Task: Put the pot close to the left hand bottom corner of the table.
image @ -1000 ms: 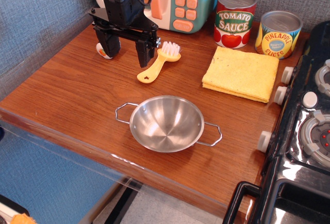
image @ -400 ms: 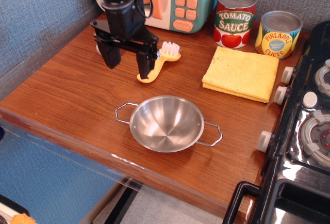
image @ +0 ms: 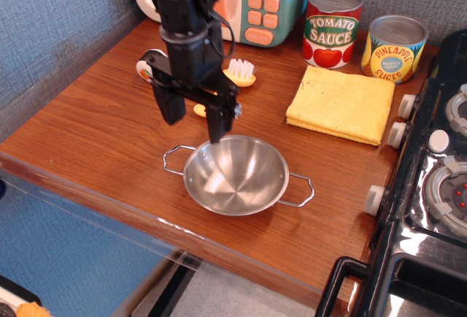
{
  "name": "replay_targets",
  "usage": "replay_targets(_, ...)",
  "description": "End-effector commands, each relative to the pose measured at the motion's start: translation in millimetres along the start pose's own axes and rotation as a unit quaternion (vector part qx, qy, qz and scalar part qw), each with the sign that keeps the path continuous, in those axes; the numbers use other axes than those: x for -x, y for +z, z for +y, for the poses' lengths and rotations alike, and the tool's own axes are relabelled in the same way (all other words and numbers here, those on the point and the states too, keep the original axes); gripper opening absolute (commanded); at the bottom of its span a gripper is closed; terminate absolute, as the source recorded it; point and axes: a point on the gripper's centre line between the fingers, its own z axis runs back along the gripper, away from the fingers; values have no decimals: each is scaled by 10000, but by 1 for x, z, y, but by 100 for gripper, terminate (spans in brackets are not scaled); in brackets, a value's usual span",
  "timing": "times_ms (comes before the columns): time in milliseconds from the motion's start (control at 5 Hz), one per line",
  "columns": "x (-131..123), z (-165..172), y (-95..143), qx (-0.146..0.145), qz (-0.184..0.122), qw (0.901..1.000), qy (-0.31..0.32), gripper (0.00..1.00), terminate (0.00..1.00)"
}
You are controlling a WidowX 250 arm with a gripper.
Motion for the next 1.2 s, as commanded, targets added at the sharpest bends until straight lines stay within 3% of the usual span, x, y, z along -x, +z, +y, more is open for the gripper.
replay_targets(0,3,-16,10,-38,-136,9995,-293,100,0)
replay_targets(800,2,-14,-18,-61,294,9993,-223,100,0)
replay_targets(1000,2,-14,-20,16,231,9996,-167,0,0)
